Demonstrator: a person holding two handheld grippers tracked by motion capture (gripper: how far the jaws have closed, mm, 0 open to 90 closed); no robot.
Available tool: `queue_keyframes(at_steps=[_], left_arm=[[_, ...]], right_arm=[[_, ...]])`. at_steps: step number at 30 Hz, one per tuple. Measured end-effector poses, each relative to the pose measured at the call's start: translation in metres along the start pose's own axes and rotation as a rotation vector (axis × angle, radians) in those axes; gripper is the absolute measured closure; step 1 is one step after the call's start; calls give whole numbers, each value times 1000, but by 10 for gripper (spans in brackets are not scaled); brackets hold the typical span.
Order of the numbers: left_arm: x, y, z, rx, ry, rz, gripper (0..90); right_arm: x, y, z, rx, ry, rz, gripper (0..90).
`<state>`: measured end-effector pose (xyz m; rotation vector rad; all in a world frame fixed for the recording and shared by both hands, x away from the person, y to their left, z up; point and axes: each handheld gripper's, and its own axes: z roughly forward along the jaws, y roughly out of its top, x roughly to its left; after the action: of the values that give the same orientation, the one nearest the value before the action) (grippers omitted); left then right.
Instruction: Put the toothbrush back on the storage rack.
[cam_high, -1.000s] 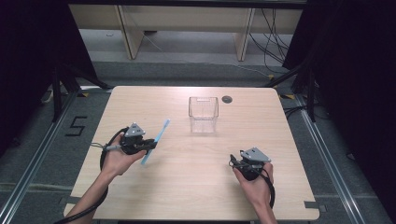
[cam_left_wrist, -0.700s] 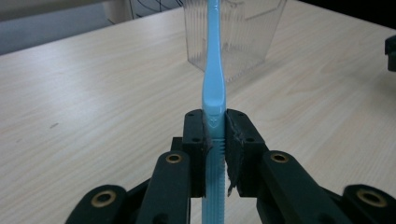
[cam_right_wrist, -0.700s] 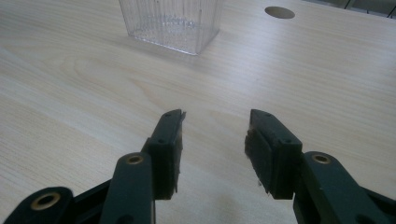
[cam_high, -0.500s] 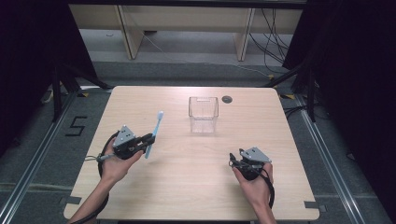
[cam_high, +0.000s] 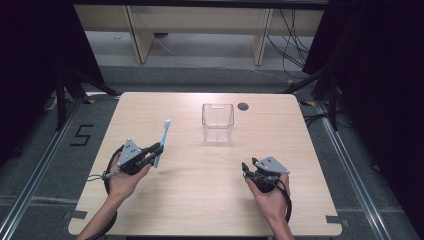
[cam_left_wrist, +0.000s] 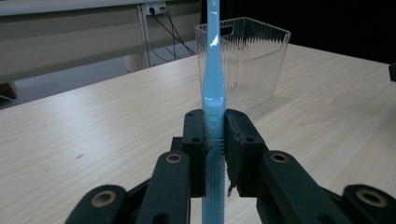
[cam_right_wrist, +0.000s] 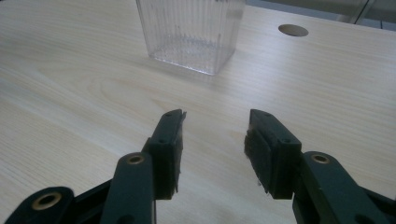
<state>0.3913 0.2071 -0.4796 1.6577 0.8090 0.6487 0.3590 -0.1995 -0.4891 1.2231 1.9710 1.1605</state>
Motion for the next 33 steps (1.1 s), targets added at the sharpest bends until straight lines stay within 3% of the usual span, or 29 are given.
queue_keyframes(at_steps=[5, 6, 7, 8, 9, 12, 16, 17, 25, 27, 31, 32, 33], left_arm=[[-3, 1, 0, -52, -18, 3, 781], [-3, 2, -1, -51, -19, 5, 781], [-4, 2, -1, -56, -21, 9, 781], [-5, 2, 0, -59, -23, 9, 781], [-6, 2, 0, -67, -25, 8, 781], [-9, 2, 1, -80, -32, 12, 781], [-15, 1, 4, -88, -48, 2, 781], [-16, 1, 6, -104, -58, 0, 781], [-29, 3, 14, -123, -84, 5, 781], [-32, 4, 14, -112, -84, 16, 781], [-34, 4, 17, -115, -87, 16, 781], [-34, 4, 17, -116, -88, 15, 781], [-34, 4, 17, -119, -86, 15, 781]], right_arm=[[4, 6, 1, -45, 60, 25, 562], [8, 8, 2, -61, 36, 38, 563], [9, 9, 1, -69, 54, 39, 563], [9, 12, 1, -80, 59, 10, 563], [12, 13, 1, -78, 73, 41, 563], [18, 18, 3, -109, 102, 42, 566], [22, 25, 5, -141, 104, 26, 574], [26, 26, 5, -141, 112, 63, 578], [35, 41, 7, -191, 156, 56, 600], [38, 43, 7, -189, 167, 76, 600], [40, 46, 8, -201, 162, 40, 602], [41, 47, 9, -191, 181, 63, 602], [42, 47, 9, -202, 169, 54, 602]])
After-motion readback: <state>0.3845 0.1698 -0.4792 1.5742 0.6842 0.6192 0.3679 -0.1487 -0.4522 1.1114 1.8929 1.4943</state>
